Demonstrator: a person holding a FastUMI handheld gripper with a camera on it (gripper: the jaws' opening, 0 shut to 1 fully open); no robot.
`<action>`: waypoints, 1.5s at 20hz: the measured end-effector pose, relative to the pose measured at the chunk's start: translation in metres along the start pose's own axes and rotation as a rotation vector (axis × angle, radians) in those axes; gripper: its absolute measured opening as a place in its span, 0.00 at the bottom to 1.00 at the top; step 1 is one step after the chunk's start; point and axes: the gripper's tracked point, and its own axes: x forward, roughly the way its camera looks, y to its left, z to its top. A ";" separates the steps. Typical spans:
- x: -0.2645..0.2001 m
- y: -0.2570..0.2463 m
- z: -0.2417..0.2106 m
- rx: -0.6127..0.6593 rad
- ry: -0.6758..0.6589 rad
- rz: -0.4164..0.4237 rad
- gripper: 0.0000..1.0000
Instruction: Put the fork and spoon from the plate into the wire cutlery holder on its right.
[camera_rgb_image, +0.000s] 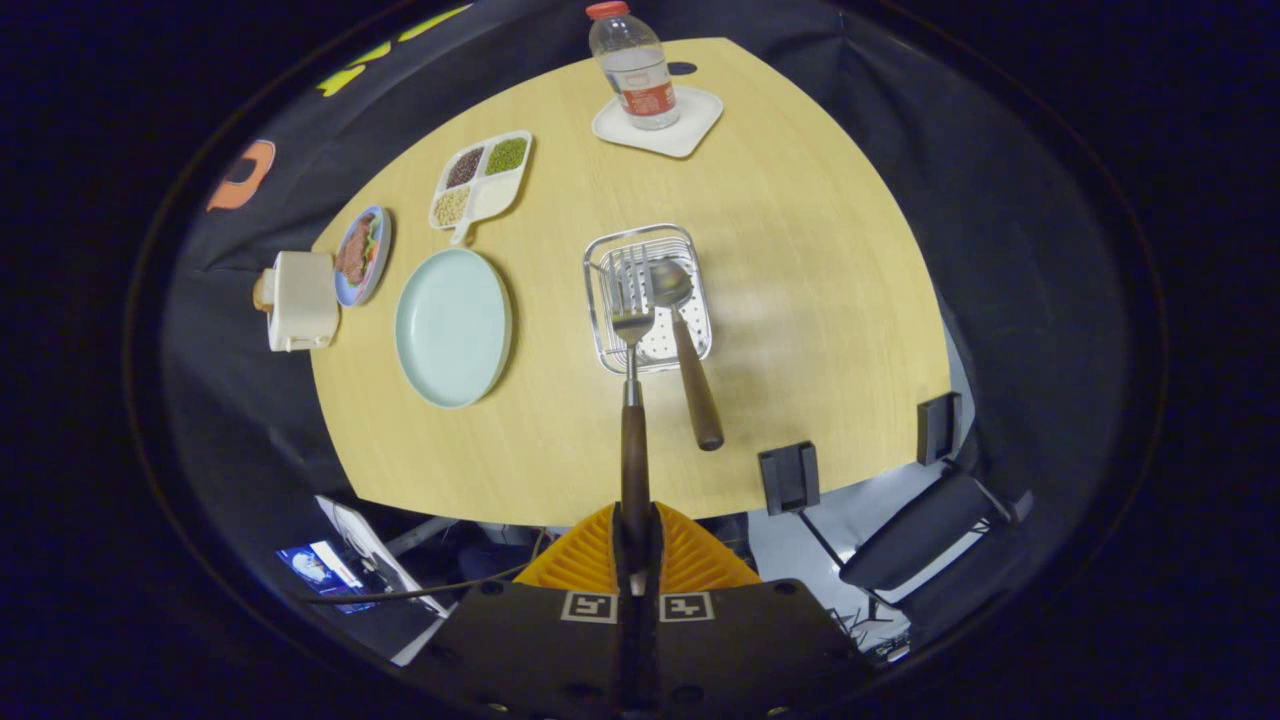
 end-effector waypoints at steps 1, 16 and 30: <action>0.004 -0.001 0.002 0.007 0.008 -0.003 0.01; 0.005 0.009 0.026 -0.001 -0.051 0.029 0.34; -0.124 0.068 0.063 -0.284 -0.853 -0.022 0.95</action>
